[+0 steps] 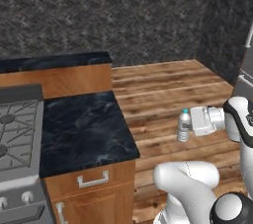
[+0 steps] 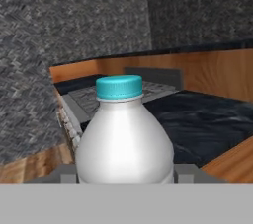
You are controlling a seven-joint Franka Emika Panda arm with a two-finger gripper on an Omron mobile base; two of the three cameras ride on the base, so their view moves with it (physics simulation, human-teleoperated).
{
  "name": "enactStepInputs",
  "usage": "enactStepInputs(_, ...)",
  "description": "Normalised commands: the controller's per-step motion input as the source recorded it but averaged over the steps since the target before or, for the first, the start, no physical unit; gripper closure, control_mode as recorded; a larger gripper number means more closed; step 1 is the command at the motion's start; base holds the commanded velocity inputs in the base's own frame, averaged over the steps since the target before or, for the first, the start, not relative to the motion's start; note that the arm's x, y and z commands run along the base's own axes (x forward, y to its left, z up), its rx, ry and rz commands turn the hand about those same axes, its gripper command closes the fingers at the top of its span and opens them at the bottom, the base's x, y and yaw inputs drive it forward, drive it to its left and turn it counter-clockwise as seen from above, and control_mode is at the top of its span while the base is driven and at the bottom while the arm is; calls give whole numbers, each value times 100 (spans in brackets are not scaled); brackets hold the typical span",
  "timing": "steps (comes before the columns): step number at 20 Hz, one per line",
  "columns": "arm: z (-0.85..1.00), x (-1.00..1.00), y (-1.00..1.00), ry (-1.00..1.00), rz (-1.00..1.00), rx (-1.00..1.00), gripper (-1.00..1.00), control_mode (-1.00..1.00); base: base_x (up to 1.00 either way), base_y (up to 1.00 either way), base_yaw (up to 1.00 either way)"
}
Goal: Place the drinks on the dining counter in a tight cluster.
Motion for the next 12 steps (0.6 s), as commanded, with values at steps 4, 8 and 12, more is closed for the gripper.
enactStepInputs(4,0,0,0,0,0,0,100,100,48,-53,6)
enactStepInputs(8,0,0,0,0,0,0,100,100,48,-51,8)
enactStepInputs(12,0,0,0,0,0,0,100,100,51,-50,7)
